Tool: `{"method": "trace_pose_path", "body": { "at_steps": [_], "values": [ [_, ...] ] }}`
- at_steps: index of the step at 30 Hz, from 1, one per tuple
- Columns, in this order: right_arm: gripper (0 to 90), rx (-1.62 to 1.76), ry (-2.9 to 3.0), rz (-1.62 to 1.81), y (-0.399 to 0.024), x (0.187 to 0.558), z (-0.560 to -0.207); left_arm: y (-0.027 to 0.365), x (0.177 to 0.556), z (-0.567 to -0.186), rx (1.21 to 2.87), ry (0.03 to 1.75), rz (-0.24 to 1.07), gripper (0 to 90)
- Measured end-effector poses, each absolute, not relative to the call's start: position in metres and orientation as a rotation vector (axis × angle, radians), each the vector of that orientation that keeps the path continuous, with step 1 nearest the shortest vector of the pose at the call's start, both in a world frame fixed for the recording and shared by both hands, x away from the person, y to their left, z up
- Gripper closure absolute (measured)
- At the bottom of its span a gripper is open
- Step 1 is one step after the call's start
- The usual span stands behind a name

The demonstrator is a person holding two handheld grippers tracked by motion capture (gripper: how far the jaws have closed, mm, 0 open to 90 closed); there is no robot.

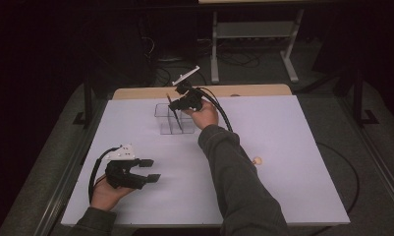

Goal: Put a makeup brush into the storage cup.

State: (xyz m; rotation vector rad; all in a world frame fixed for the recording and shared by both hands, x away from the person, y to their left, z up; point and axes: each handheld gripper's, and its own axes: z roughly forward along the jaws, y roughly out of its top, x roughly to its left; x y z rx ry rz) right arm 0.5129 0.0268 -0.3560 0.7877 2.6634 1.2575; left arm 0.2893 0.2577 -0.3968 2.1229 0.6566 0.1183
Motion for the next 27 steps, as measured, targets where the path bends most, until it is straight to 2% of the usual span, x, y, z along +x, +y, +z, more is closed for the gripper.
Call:
{"method": "trace_pose_path", "body": {
  "at_steps": [27],
  "values": [
    [63.7,0.864,2.626,1.332,-0.008,0.495,-0.348,0.256,0.289,-0.398,2.137,0.654,0.124,36.2]
  ]
}}
